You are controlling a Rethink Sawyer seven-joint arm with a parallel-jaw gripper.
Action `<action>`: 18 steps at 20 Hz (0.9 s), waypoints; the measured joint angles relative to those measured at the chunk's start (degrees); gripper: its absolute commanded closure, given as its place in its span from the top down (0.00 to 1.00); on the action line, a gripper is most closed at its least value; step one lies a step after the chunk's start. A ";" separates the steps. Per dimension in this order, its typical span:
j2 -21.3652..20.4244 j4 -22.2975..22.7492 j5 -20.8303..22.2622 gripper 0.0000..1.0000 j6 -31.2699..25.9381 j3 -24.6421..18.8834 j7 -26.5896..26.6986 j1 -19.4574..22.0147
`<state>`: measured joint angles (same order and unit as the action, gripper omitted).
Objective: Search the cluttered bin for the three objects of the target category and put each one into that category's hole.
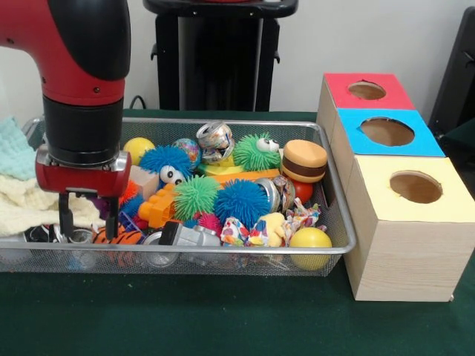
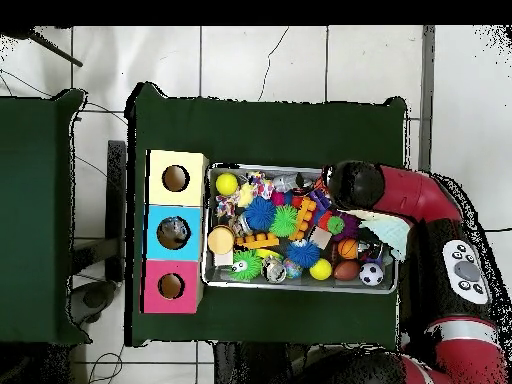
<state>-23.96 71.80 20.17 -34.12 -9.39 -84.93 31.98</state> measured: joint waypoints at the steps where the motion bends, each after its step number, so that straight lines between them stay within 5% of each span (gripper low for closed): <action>1: 0.11 0.00 0.22 1.00 0.17 0.00 0.00 0.01; 18: 0.93 0.01 5.75 1.00 2.73 -0.07 -0.01 -0.34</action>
<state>-23.04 71.81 25.91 -31.39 -9.47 -84.94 31.64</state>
